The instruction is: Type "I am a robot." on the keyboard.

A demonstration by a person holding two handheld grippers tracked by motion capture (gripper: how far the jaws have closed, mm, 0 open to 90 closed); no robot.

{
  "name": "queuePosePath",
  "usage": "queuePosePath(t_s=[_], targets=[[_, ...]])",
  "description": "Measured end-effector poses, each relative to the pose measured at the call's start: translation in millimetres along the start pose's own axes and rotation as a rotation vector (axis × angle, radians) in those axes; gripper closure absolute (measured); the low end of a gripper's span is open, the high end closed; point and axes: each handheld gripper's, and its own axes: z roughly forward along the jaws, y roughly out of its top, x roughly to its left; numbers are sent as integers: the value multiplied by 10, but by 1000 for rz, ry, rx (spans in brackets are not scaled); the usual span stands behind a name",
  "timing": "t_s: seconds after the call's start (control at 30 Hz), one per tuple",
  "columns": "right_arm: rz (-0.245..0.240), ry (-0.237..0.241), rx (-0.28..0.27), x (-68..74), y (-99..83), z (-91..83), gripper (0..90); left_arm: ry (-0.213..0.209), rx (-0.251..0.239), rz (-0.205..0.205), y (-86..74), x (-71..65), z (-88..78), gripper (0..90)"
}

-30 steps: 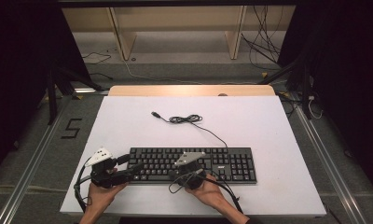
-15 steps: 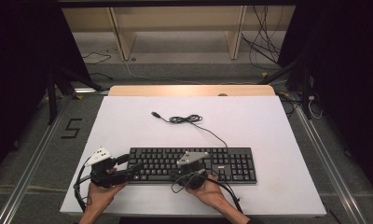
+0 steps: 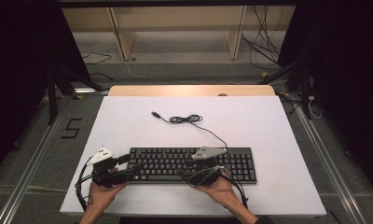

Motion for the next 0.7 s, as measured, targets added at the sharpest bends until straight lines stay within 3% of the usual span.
queuePosePath(t_s=[0.37, 0.7], targets=[[23, -50, -84, -64, -28, -260, 354, 3, 24, 1, 33, 16, 110, 319], [51, -79, -115, -127, -98, -451, 317, -17, 77, 48, 114, -37, 316, 555]])
